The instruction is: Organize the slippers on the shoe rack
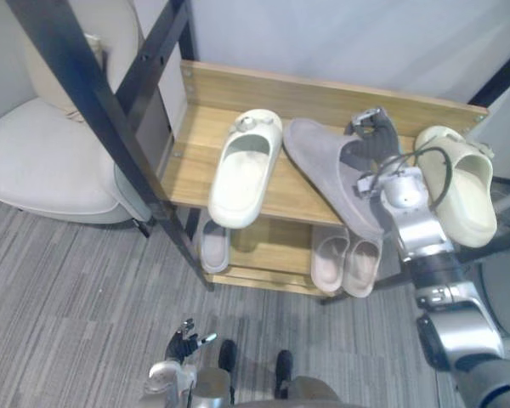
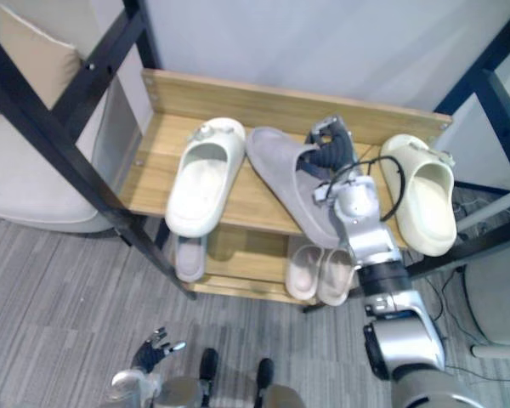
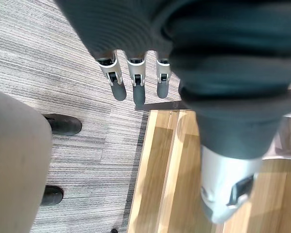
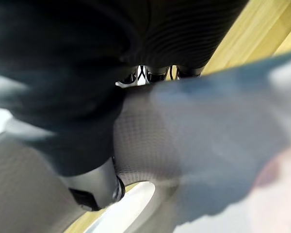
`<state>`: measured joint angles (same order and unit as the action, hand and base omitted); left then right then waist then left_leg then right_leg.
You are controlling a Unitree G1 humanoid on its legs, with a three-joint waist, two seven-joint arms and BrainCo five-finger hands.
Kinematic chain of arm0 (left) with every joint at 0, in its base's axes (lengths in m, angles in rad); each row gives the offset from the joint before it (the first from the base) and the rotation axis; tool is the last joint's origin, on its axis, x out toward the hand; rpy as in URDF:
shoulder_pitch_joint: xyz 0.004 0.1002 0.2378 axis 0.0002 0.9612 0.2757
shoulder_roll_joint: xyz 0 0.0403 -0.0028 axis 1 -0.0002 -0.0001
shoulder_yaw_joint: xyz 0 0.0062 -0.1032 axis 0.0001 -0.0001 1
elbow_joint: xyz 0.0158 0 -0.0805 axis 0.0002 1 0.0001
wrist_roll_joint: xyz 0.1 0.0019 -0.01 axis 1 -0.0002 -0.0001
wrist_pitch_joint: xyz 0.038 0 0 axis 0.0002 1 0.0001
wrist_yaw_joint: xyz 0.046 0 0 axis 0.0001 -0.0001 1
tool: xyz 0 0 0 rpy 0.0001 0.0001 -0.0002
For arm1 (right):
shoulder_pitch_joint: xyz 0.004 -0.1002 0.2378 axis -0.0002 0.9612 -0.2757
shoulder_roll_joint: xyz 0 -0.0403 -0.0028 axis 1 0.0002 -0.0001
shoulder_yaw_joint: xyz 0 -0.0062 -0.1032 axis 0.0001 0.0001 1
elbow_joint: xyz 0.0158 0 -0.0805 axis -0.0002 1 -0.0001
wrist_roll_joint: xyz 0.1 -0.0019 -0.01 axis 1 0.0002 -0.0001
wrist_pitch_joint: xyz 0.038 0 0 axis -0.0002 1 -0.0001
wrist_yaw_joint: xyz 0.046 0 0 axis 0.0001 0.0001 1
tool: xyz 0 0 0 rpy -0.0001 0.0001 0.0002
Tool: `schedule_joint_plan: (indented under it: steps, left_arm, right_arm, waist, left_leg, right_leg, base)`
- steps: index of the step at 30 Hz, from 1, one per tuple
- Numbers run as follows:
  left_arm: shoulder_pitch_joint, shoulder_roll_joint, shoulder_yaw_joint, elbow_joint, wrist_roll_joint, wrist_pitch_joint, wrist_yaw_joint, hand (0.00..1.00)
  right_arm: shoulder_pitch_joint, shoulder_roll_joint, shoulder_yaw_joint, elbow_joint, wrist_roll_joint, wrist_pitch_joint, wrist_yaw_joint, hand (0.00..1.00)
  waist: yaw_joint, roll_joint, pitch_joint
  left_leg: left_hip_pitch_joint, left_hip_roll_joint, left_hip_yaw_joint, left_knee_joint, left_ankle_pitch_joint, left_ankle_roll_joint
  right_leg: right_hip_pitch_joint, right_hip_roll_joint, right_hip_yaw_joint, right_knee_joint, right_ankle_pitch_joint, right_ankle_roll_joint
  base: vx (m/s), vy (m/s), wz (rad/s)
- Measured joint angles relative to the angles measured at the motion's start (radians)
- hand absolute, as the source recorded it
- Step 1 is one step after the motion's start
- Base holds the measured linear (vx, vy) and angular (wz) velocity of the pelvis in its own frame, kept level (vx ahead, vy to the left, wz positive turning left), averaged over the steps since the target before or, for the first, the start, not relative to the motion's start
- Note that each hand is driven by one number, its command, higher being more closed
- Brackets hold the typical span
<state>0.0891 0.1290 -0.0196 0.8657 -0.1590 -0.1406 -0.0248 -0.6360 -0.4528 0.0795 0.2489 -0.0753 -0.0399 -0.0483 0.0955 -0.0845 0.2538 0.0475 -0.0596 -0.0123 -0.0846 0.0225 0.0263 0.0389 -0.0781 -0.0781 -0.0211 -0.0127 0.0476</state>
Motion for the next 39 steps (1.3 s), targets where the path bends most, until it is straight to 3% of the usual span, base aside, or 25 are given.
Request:
schedule_joint_plan:
  steps: [7, 11, 17, 24, 32, 39]
  left_arm:
    - [0.000, 0.000, 0.000, 0.011, 0.001, 0.000, 0.000, 0.00]
    - [0.001, 0.001, 0.002, 0.027, 0.003, 0.001, -0.001, 0.00]
    - [0.004, -0.007, 0.001, 0.080, 0.012, 0.002, -0.004, 0.00]
    - [0.008, -0.013, 0.001, 0.097, 0.021, 0.001, -0.007, 0.00]
    - [0.015, -0.017, -0.010, 0.128, 0.042, -0.001, -0.021, 0.00]
    - [0.010, -0.016, -0.052, 0.151, 0.050, -0.007, -0.022, 0.00]
  right_arm:
    - [0.130, 0.002, -0.037, -0.136, 0.034, -0.016, 0.000, 1.00]
    - [0.184, 0.014, -0.064, -0.230, 0.057, -0.033, -0.003, 1.00]
    - [0.277, 0.036, -0.140, -0.403, 0.099, -0.091, -0.013, 1.00]
    - [0.377, 0.073, -0.165, -0.527, 0.188, -0.153, -0.004, 1.00]
    - [0.559, 0.138, -0.133, -0.592, 0.296, -0.188, 0.091, 1.00]
    - [0.699, 0.137, 0.047, -0.576, 0.325, -0.185, 0.214, 1.00]
  waist:
    - [-0.011, 0.001, -0.006]
    - [-0.034, 0.005, -0.018]
    - [-0.051, 0.020, -0.078]
    - [-0.065, 0.032, -0.100]
    - [-0.090, 0.051, -0.138]
    - [-0.093, 0.071, -0.155]
  left_leg:
    - [0.017, -0.003, 0.000, 0.004, 0.000, 0.000]
    - [0.022, -0.004, 0.007, 0.007, -0.005, -0.004]
    - [0.023, -0.003, 0.024, 0.022, -0.013, 0.001]
    - [0.024, -0.002, 0.028, 0.034, -0.019, -0.005]
    - [0.033, -0.002, 0.035, 0.034, -0.021, -0.008]
    - [0.041, 0.002, 0.047, 0.038, -0.025, -0.015]
  right_leg:
    - [0.016, -0.008, 0.003, 0.009, -0.004, 0.007]
    - [0.015, -0.012, 0.010, 0.020, -0.007, 0.009]
    - [0.015, -0.011, 0.025, 0.022, -0.007, 0.009]
    - [0.015, -0.011, 0.029, 0.035, -0.009, 0.009]
    - [0.015, -0.013, 0.033, 0.049, -0.010, 0.009]
    - [0.021, -0.009, 0.041, 0.040, -0.013, 0.010]
  base:
    - [-0.02, -0.006, -0.01]
    - [-0.03, -0.003, -0.05]
    - [0.00, -0.016, -0.08]
    - [-0.02, -0.012, -0.01]
    - [-0.01, -0.004, -0.01]
    - [-0.02, -0.012, -0.05]
